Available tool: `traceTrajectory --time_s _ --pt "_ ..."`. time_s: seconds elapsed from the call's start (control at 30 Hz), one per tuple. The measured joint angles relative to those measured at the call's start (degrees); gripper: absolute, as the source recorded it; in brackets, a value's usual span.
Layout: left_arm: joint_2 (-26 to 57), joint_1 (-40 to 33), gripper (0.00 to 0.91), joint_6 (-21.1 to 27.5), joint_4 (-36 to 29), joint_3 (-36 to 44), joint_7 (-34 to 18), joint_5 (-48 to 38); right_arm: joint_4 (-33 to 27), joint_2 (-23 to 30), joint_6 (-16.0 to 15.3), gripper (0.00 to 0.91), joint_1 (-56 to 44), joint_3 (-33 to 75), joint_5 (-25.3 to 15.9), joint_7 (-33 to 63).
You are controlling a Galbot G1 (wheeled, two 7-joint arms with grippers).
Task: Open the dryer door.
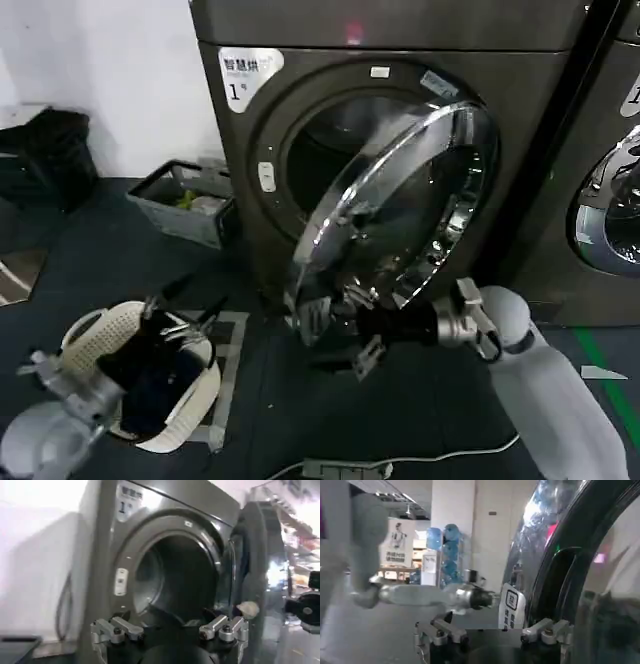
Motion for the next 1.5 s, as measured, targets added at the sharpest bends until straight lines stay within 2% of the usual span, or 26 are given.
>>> traceTrajectory --time_s 0.2,0.57,0.9,1.2,1.5 --pt "-0.34 -7.16 0.907 -0.09 2.20 7.82 0.21 -0.14 -0.31 -1.36 1.11 0.907 -4.15 5.57 1.62 -0.44" --pt "-3.22 -17.01 0.907 -0.47 5.11 19.22 0.53 -0.12 -4.82 -3.54 3.18 0.907 -11.06 16.94 2.91 0.02" --pt "-5.74 -21.97 0.907 -0.85 6.24 25.76 1.01 1.28 -9.44 -4.31 4.55 0.907 -15.84 31.45 3.85 1.54" --pt "-7.03 -24.64 0.907 -1.54 6.75 30.22 1.30 1.30 -15.06 -1.85 7.48 0.907 -19.04 45.98 3.53 12.24" --pt "-7.82 -26.37 0.907 -2.24 6.73 33.84 1.91 1.96 -15.72 1.61 12.03 0.907 -21.07 58.00 2.55 27.91"
